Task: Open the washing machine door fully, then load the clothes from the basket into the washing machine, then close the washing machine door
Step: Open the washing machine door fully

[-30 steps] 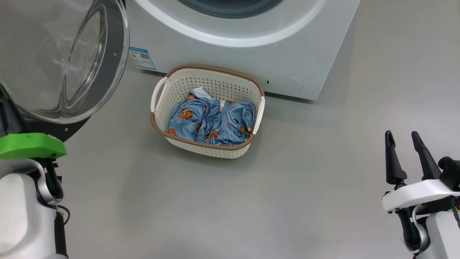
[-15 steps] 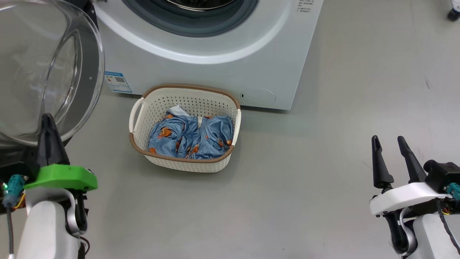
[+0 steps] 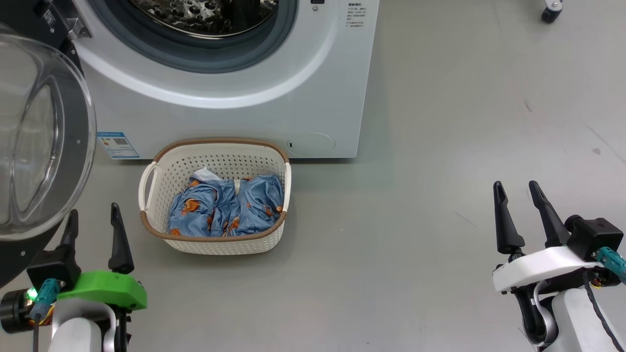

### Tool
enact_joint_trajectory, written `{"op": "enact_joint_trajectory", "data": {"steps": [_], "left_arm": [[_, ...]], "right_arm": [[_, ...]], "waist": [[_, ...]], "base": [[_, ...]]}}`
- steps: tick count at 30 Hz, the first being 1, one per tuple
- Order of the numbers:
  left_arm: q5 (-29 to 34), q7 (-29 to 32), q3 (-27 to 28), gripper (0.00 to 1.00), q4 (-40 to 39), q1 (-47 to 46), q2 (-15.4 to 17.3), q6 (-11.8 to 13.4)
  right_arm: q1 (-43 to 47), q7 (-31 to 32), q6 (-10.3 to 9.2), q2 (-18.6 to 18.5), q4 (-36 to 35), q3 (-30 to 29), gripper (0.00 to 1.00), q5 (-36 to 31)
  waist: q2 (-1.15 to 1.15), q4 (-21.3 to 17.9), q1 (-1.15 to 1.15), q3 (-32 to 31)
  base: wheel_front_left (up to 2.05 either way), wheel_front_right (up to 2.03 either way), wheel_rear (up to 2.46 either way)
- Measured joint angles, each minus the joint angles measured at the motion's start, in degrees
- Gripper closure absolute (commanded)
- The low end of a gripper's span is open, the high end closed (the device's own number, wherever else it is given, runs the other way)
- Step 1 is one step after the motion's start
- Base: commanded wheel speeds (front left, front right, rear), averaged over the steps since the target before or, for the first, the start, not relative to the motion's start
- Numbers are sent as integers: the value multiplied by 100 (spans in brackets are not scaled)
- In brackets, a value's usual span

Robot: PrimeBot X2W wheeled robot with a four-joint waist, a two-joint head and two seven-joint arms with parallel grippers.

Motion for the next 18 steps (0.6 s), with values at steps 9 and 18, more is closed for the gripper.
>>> {"op": "enact_joint_trajectory", "data": {"steps": [9,18], "left_arm": [[80,0,-160,0,0,279,10,-130],[160,0,-263,0,-78,384,5,-176]], "right_arm": [[21,0,0,-49,-74,33,0,-164],[146,0,0,-131,-181,-68,0,-264]], "waist": [[0,-401,0,-146],[0,-477,0,-180]], "base": [[0,0,0],[0,0,0]]}}
